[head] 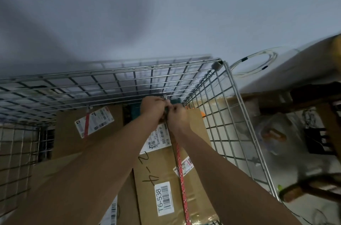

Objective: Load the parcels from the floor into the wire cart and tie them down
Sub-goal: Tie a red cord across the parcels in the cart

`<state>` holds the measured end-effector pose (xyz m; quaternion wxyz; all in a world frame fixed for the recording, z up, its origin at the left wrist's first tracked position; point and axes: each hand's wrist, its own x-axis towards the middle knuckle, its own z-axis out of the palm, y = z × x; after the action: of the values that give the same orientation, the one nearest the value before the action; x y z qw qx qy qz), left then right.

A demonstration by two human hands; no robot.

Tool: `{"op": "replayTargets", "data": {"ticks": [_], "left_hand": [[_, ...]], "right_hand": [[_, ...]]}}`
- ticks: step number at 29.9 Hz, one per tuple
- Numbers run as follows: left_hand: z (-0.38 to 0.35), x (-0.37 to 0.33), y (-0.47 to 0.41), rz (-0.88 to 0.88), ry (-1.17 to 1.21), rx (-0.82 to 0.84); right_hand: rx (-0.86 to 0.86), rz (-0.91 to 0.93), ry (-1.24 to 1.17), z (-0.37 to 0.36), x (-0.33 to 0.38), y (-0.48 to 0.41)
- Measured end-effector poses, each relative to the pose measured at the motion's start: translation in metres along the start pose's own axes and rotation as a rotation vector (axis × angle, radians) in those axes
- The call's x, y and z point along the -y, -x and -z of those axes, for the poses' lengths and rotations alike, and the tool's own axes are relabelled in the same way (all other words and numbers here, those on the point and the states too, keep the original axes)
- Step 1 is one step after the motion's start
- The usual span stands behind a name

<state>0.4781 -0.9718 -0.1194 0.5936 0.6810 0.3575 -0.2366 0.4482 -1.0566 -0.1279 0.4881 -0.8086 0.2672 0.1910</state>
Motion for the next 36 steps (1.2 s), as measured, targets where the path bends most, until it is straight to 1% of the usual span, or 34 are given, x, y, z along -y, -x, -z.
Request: {"op": "replayTargets", "data": {"ticks": [3,6,9,12,15,17,24,27,30,34,36], "left_hand": [[-0.008,-0.010,-0.013,0.055,0.026,-0.068],[-0.016,-0.018,-0.028,0.055,-0.071,-0.128],[-0.025,-0.025,-0.045,0.043,-0.141,-0.134],[-0.033,-0.027,-0.053,0.040,-0.236,-0.142],[-0.037,-0.021,-0.063,0.033,-0.225,-0.138],[-0.036,-0.018,-0.067,0.032,-0.217,-0.153],[-0.047,-0.012,-0.070,0.066,-0.056,-0.199],[-0.052,-0.016,-0.069,0.079,-0.073,-0.197],[-0.056,-0.015,-0.069,0.081,-0.113,-0.216],[-0.064,-0.012,-0.072,0.073,-0.118,-0.229],[-0.065,-0.013,-0.074,0.066,-0.113,-0.226]], "right_hand": [[0.015,0.034,0.155,0.005,0.007,-0.015],[0.060,0.110,0.390,0.015,0.018,-0.031],[0.141,0.160,0.595,0.026,0.031,-0.046],[0.247,0.169,0.677,0.036,0.041,-0.054],[0.337,0.182,0.735,0.039,0.044,-0.062],[0.319,0.154,0.735,0.038,0.045,-0.068],[0.142,0.192,0.807,0.044,0.045,-0.066],[0.107,0.197,0.807,0.046,0.039,-0.069],[0.107,0.187,0.805,0.047,0.030,-0.078],[0.104,0.101,0.567,0.043,0.016,-0.092],[0.088,0.103,0.529,0.041,0.013,-0.097]]}}
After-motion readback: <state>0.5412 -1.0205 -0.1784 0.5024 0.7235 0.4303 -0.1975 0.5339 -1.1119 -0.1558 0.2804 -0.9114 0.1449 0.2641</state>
